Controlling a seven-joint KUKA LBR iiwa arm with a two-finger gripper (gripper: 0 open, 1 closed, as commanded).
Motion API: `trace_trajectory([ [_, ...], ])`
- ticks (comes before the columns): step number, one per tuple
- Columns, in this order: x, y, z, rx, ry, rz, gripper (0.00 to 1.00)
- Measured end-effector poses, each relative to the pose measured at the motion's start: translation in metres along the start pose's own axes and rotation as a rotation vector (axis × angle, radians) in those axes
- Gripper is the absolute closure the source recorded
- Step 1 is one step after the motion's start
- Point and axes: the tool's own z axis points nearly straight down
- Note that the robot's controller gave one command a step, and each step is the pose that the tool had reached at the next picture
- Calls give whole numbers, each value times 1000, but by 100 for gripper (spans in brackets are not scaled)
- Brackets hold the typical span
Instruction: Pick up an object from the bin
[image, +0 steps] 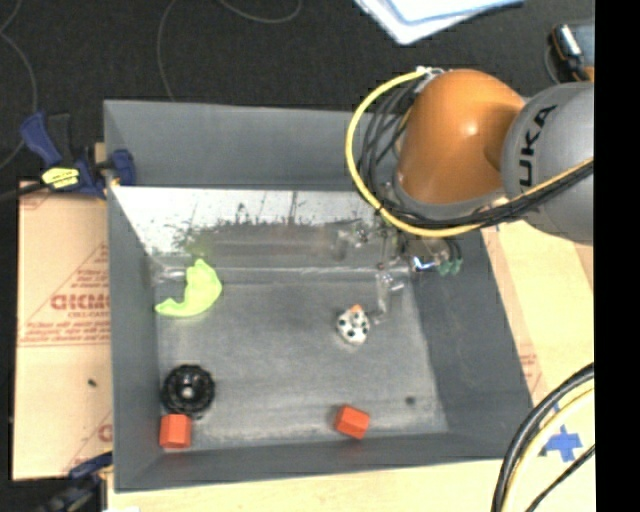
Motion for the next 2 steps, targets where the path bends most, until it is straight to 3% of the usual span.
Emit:
trace_trajectory([
  [1,7,-20,53,-1,-9,55,0],
  [2,5,-13,75,0,0,9,0],
])
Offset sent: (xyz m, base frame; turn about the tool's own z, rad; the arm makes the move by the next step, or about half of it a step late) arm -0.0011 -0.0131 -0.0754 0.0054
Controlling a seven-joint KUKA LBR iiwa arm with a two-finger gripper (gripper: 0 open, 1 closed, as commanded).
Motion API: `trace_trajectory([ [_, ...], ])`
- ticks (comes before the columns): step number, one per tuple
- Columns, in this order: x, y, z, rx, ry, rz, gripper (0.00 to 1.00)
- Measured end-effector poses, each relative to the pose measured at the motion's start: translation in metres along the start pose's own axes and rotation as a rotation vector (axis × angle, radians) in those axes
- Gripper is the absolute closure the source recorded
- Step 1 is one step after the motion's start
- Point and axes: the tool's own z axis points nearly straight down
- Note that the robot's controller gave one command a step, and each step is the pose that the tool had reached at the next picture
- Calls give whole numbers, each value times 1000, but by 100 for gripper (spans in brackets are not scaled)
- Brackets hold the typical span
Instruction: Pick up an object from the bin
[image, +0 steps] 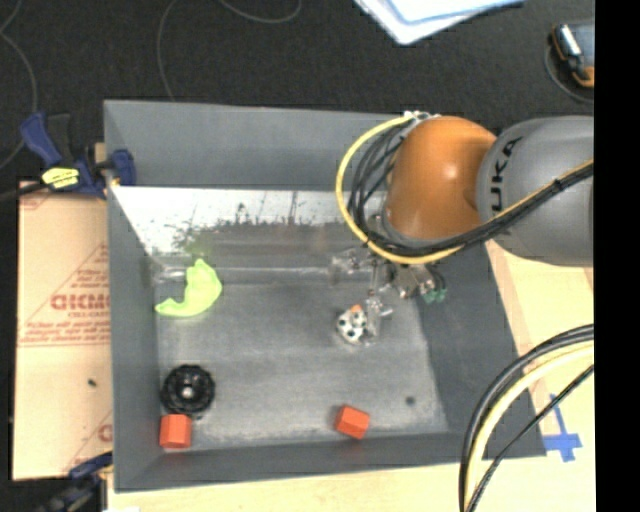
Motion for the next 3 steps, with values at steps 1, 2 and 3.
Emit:
trace_trajectory([
  [1,10,-53,24,-2,-6,197,0],
  [2,9,-37,69,-2,3,189,0],
  [3,20,-34,67,-4,-5,302,100],
])
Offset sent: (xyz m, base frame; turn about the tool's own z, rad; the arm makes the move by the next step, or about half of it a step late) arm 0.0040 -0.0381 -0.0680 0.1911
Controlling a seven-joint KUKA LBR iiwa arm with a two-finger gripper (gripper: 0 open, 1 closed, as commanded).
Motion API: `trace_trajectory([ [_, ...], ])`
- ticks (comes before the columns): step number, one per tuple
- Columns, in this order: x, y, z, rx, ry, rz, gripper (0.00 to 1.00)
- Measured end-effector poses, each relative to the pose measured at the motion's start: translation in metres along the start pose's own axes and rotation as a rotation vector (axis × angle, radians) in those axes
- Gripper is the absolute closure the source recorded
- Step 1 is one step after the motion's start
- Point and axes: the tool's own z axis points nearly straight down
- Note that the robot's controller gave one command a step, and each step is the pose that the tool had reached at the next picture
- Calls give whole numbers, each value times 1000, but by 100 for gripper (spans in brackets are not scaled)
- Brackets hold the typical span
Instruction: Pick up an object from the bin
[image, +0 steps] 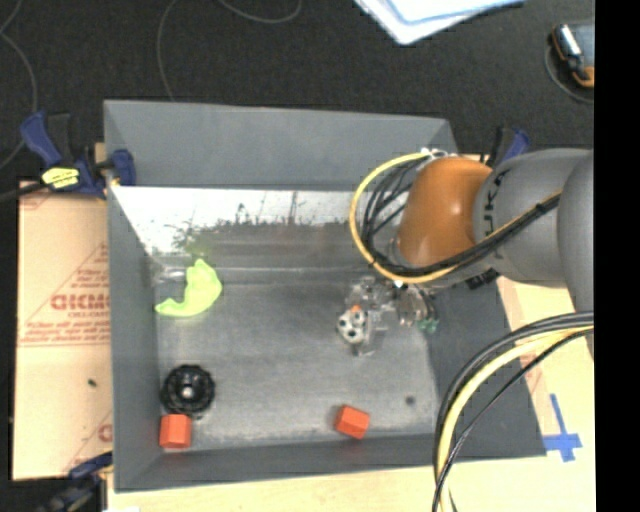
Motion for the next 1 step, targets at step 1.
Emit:
trace_trajectory([
  [1,0,0,0,0,0,0,100],
])
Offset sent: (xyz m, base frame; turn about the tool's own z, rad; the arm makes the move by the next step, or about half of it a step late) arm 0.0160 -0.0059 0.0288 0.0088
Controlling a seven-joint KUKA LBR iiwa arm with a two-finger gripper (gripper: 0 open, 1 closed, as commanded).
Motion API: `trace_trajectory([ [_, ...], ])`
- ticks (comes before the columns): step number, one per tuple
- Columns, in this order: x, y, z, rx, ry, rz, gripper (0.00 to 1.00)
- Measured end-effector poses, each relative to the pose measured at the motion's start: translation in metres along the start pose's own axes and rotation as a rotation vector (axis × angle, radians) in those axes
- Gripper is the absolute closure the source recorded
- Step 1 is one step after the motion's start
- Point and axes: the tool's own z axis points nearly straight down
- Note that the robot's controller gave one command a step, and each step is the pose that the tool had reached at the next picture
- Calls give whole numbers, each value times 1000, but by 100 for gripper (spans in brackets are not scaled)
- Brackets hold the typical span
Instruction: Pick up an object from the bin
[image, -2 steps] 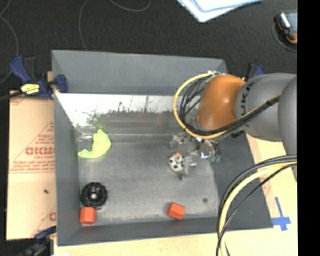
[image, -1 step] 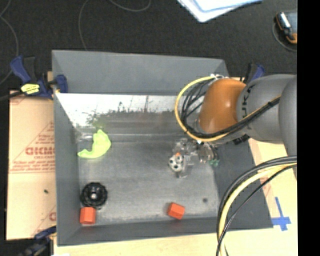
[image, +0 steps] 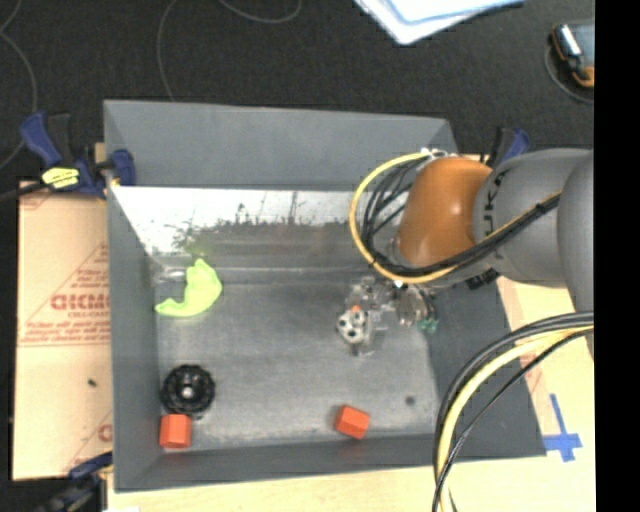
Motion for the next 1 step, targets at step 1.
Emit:
trace_trajectory([
  [1,-19,-7,-32,1,-9,9,100],
])
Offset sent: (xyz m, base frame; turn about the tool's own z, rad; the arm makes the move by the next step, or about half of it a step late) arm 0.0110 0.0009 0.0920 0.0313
